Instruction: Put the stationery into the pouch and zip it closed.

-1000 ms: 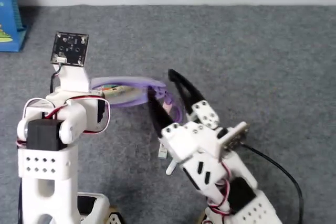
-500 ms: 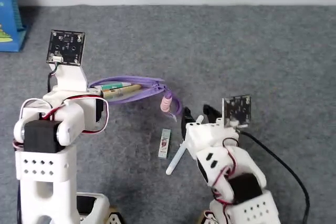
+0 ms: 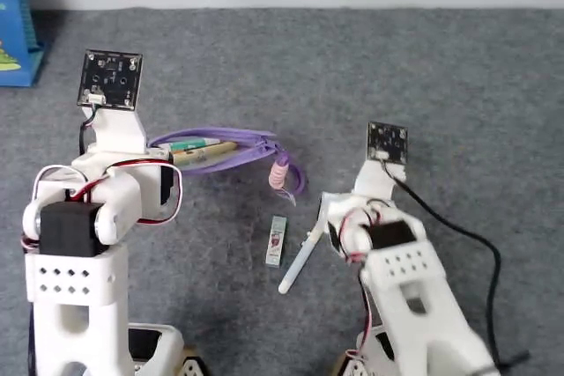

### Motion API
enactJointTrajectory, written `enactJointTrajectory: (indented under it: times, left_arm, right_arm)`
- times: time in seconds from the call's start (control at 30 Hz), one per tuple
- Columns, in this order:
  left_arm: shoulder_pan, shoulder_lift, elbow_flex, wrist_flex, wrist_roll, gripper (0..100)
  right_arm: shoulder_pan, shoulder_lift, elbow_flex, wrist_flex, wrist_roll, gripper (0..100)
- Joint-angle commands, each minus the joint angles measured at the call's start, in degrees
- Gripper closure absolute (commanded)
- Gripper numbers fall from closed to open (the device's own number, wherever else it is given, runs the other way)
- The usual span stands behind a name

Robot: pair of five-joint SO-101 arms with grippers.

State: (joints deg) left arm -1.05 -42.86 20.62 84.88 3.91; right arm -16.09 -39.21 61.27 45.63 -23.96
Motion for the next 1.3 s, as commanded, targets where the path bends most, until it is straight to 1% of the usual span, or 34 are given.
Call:
enactJointTrajectory:
  times: [0.0,0.27,0.4,0.47,0.57,0.6,0.67,0.77,0.97,1.17,1.27]
  left_arm:
    - [0.1,0.0,-1.9,0.1,0.9,99]
    - [0.1,0.0,-0.7,-0.3,0.8,99]
    - [0.1,0.0,-0.7,-0.3,0.7,99]
    - [0.1,0.0,-0.7,-0.3,0.7,99]
    - [0.1,0.0,-0.7,-0.3,0.7,99]
    - [0.1,0.0,-0.7,-0.3,0.7,99]
    - [0.1,0.0,-0.7,-0.3,0.7,99]
    - [0.1,0.0,-0.7,-0.2,0.6,99]
    - [0.1,0.0,-0.5,-0.3,0.5,99]
    - [0.4,0.3,-1.5,-0.5,0.3,99]
    - [0.3,0.3,-3.0,-0.3,-1.2,99]
  right_arm:
    - [0.2,8.6,-7.1,-3.2,-1.5,81.2]
    - [-2.2,25.8,-11.2,-10.4,-1.5,81.2]
    - [-2.1,32.0,-12.5,-11.1,-1.4,81.2]
    - [-1.8,33.3,-13.7,-10.0,-2.4,84.6]
    - [-1.5,33.4,-15.3,-7.3,-3.2,99.0]
    - [-1.4,33.3,-15.6,-6.7,-3.2,99.1]
    - [-1.3,32.7,-15.5,-6.0,-3.2,95.7]
    - [-1.3,30.1,-15.2,-4.4,-3.2,99.5]
    - [-1.6,19.1,-15.2,3.9,-3.2,99.1]
    - [-1.6,0.6,-15.2,12.5,-3.1,99.1]
    - [-1.6,-10.2,-15.2,13.8,0.7,99.1]
